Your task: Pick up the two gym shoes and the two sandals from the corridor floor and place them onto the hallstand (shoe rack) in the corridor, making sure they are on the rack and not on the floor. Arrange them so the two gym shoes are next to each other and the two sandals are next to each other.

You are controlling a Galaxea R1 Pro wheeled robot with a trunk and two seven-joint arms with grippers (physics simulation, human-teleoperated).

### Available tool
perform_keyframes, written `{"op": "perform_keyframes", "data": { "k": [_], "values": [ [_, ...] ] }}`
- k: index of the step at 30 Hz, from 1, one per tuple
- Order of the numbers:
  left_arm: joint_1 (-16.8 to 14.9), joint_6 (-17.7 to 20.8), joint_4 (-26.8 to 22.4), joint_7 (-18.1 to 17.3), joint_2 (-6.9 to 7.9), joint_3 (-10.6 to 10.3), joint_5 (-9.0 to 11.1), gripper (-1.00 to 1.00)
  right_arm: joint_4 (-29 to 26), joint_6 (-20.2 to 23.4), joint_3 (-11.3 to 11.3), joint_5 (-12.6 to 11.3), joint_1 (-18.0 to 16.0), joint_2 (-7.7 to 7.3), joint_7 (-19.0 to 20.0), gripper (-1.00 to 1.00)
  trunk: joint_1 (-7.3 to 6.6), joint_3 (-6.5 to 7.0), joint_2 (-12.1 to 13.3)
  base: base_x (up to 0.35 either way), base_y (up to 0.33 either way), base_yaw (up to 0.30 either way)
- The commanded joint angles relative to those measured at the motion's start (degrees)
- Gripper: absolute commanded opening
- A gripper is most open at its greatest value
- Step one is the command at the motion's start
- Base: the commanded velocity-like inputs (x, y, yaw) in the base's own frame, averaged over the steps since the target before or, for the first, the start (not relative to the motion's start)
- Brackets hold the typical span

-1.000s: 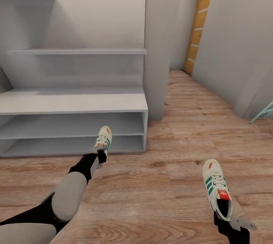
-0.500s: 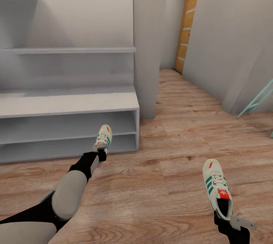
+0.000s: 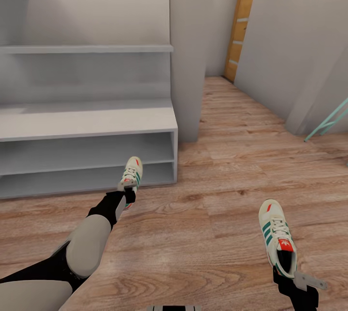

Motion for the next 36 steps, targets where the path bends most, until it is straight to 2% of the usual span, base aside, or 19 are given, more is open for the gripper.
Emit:
{"op": "perform_keyframes", "data": {
  "k": [1, 6, 15, 19, 34, 36],
  "values": [
    [0.0, 0.2, -0.1, 0.0, -0.08, 0.2, -0.1, -1.00, 0.0, -0.2, -0.1, 0.4, 0.0, 0.01, -0.2, -1.00, -0.01, -0.07, 0.0, 0.000, 0.000, 0.000],
    [-1.0, 1.5, -1.5, 1.4, 1.16, 0.1, -0.3, -1.00, -0.2, -0.2, -0.3, 0.6, 0.0, 0.20, -0.3, -1.00, -0.01, -0.09, 0.0, 0.000, 0.000, 0.000],
    [0.6, -0.6, -4.4, 0.3, 1.89, -0.1, -0.3, -1.00, -0.2, -0.2, -0.3, 0.6, 0.1, -0.19, -0.3, -1.00, -0.01, -0.09, 0.0, 0.000, 0.000, 0.000],
    [0.2, 0.7, -5.7, 0.3, 2.23, -0.2, -0.3, -1.00, -0.2, -0.2, -0.3, 0.6, 0.1, -0.24, -0.3, -1.00, -0.01, -0.09, 0.0, 0.000, 0.000, 0.000],
    [-4.4, 5.5, -6.6, 0.5, 2.62, -0.2, -0.3, -1.00, -0.2, -0.2, -0.3, 0.6, 0.0, -0.25, -0.3, -1.00, -0.01, -0.09, 0.0, 0.000, 0.000, 0.000],
    [-5.0, 6.1, -6.6, 0.4, 2.54, -0.9, -0.3, -1.00, -0.2, -0.2, -0.3, 0.6, 0.0, -0.24, -0.3, -1.00, -0.01, -0.09, 0.0, 0.000, 0.000, 0.000]
  ]
}}
